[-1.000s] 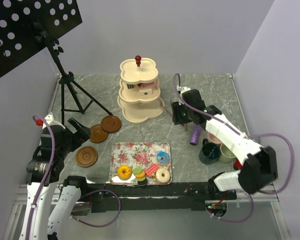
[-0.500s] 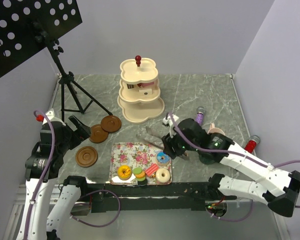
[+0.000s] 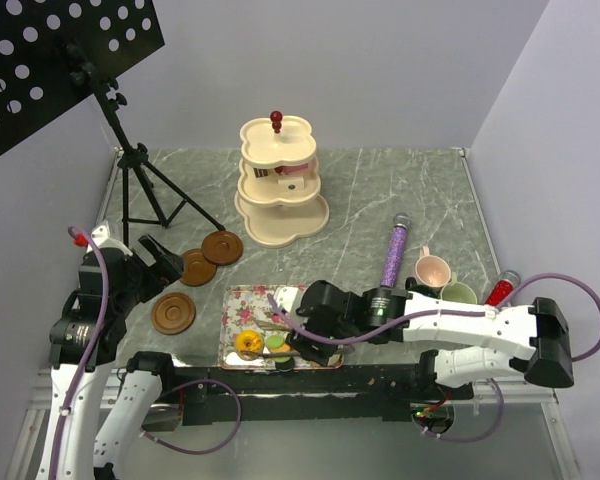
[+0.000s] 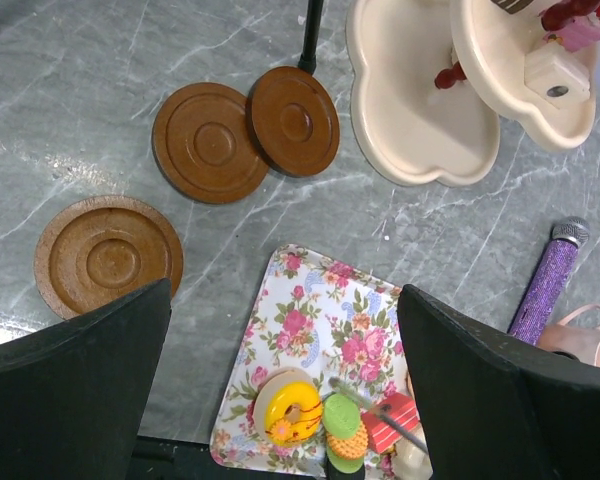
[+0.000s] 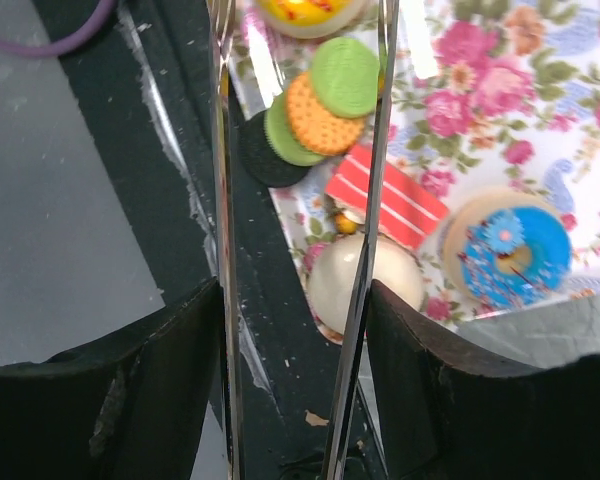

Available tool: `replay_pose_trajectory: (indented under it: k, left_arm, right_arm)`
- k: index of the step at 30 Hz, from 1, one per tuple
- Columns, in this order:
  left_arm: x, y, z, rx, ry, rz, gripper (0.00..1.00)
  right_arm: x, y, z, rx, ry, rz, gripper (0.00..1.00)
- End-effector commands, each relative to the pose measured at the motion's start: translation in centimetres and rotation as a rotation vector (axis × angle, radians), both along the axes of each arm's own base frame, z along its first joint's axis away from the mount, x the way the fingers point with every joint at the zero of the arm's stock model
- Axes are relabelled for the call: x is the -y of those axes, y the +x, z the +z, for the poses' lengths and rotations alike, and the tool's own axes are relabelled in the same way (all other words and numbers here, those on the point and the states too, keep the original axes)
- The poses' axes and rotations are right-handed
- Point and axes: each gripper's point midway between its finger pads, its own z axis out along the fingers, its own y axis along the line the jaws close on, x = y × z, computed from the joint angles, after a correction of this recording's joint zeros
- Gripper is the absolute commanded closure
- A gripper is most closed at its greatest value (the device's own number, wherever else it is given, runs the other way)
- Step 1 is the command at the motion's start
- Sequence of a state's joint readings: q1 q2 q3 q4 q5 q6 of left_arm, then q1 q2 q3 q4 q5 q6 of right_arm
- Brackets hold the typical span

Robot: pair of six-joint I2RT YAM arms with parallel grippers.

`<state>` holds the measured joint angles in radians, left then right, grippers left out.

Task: Serve the afternoon tea

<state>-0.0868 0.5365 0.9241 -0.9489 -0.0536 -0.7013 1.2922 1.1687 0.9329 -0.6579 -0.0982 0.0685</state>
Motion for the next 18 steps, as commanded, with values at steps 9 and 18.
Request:
replay_pose_trajectory:
  k: [9,18]
  left_arm:
    - [-0.1,-0.3,0.6,0.023,0.0,0.005,0.0]
    - [0.2,0.1,0.7,0.031,-0.02,-0.001,0.0]
  right_arm:
    - [-3.2,0.0,2.0,0.07,0.064,0.034,0.34]
    - [-2.6,0.0,1.5,0.07,0.054,0.017,0.32]
